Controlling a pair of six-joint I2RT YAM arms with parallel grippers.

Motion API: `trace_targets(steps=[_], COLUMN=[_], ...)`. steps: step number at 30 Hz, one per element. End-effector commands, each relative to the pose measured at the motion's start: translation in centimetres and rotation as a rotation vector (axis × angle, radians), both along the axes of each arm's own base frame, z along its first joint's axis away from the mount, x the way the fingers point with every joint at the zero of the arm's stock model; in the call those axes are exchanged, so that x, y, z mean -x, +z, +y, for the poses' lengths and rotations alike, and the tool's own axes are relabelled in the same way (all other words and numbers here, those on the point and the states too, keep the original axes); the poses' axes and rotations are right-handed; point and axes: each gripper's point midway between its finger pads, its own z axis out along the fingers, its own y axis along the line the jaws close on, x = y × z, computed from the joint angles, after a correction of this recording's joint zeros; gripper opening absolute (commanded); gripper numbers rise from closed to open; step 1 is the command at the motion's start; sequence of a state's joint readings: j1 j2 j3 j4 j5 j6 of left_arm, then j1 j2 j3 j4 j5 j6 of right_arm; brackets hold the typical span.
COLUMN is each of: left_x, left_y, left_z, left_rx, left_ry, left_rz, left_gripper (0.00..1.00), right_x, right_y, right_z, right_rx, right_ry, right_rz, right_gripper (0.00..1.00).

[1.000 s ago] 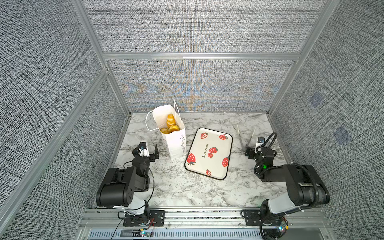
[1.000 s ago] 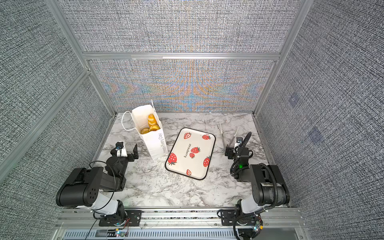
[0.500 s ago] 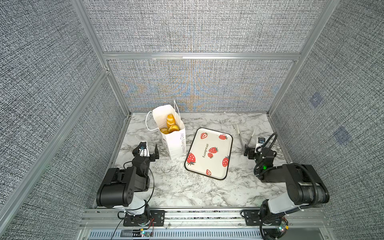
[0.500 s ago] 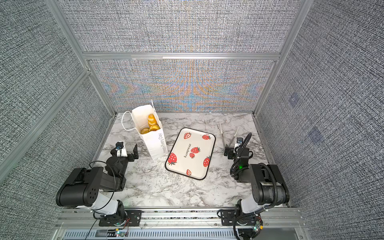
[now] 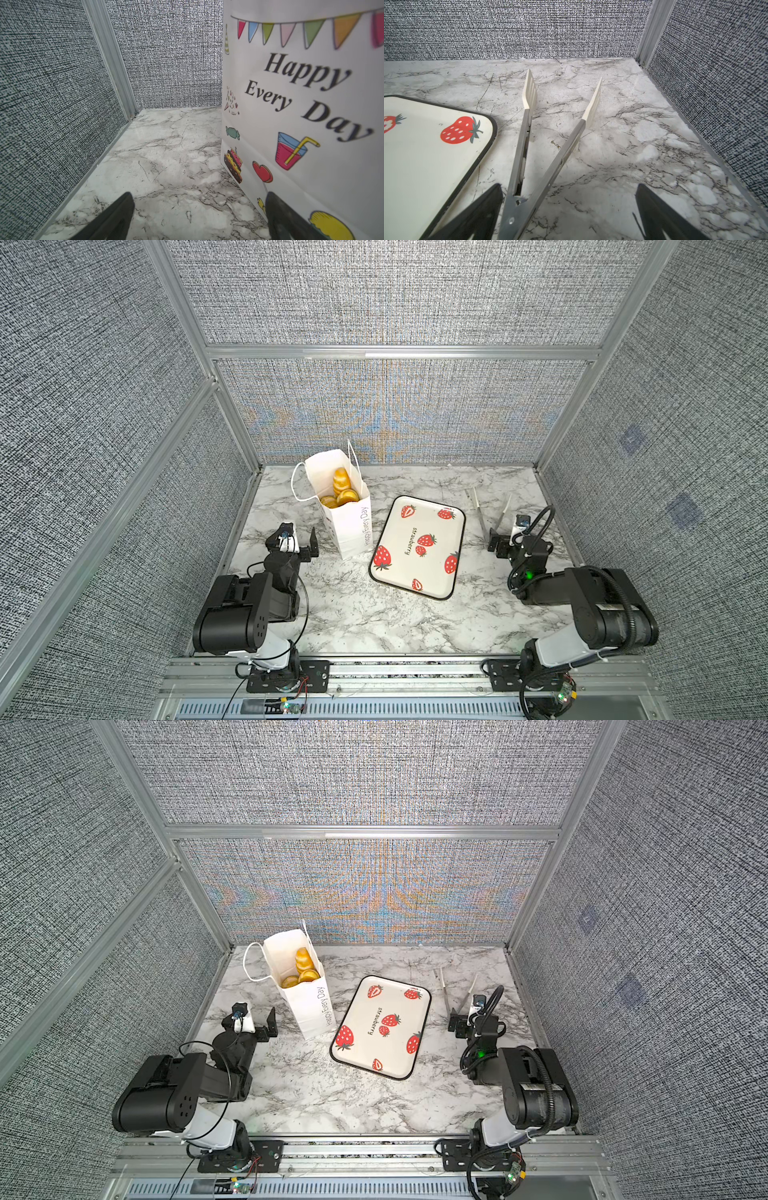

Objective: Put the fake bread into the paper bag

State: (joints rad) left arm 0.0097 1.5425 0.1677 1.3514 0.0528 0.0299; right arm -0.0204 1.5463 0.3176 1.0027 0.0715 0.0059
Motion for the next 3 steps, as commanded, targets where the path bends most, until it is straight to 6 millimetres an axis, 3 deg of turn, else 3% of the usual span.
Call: trace_targets(steps=[1,3], left_x=[-0.1,-0.08], left_y=[0.33,0.35], left_z=[-0.2,-0.18], left_rx=[-0.01,-0.009], left_ry=[-0.014,-0.014], left_rz=[-0.013,-0.014], left_gripper=[0.99,0.99], right_x=[-0.22,-0.25], right_y=[0.74,0.82], right_z=[-0.05,-0.07], right_rx=[0.001,0.001], right_ry=[-0.004,-0.005], right_rz=[-0.032,-0.034], right_gripper=[0.99,0.99])
